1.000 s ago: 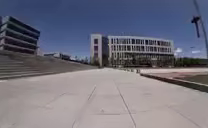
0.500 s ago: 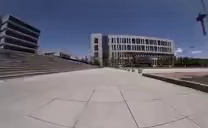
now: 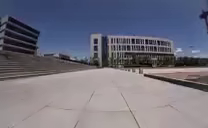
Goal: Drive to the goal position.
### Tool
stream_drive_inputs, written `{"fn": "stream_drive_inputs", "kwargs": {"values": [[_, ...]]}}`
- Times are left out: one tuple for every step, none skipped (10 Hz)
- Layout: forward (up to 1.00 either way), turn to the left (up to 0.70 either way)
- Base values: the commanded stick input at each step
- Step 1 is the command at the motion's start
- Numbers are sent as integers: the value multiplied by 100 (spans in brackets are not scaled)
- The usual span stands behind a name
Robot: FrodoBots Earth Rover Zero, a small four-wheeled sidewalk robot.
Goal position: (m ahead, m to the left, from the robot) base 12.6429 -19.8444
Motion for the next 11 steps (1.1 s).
{"fn": "stream_drive_inputs", "kwargs": {"values": [[70,0],[70,0],[70,0],[70,0],[70,0],[70,0],[70,0],[70,0],[70,0],[70,0],[70,0]]}}
